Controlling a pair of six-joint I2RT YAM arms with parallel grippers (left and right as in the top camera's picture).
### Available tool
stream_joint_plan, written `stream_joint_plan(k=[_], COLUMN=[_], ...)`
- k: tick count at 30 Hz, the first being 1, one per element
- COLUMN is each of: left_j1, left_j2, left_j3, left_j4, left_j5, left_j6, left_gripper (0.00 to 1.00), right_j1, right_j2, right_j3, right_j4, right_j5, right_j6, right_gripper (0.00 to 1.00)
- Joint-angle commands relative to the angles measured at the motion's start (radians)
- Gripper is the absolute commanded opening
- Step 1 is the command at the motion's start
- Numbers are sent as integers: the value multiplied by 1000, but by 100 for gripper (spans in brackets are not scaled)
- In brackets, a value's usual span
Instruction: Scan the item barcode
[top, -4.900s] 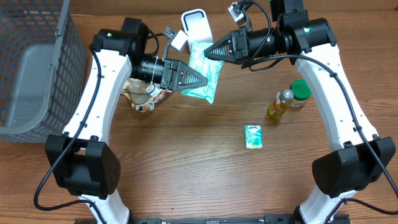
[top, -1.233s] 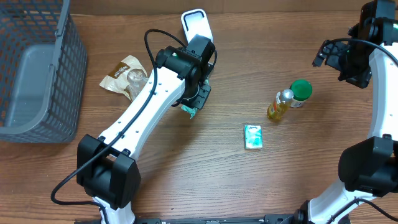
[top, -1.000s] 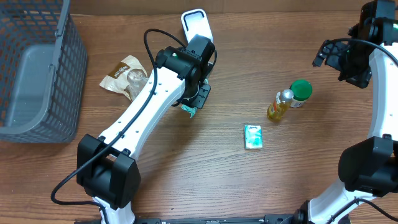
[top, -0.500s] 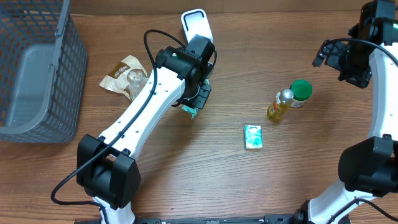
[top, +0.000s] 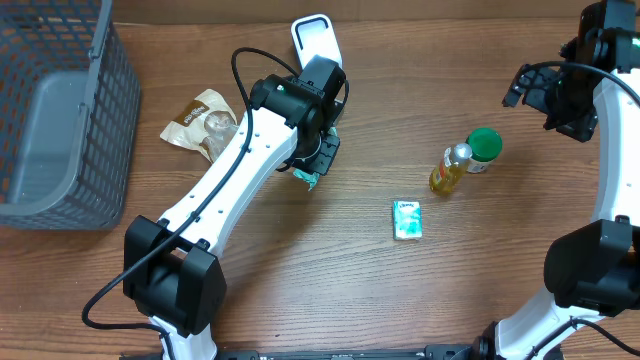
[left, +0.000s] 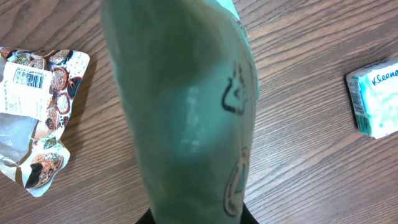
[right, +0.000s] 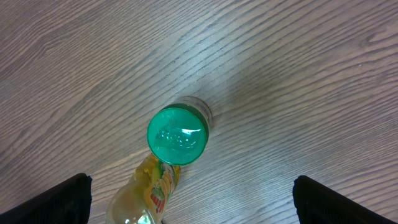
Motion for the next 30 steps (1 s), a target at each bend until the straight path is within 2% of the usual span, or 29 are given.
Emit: stream_joint_plan(k=[1,4,12,22,26,30], left_j1=[-5,-7,28,151,179,178], left_j2=[0,0,0,0,0,0], left_j3=[-11,-10,60,510,647,676], left_j4=[-15,-26,-51,-158,-131,-21], left_j5=[12,12,31,63,26,-68], left_j6=[-45,-104,-54,56,122,195], left_gripper=[4,4,4,4,4,4], right_j1=[0,0,0,0,0,0], right_j2=[-16,-16,-16,-16,-16,-16], right_j3=[0,0,0,0,0,0], right_j4=[5,5,5,5,5,5], right_j5=[12,12,12,12,12,12], right_j6=[5,5,5,5,5,5], right_gripper=[100,100,100,100,100,100])
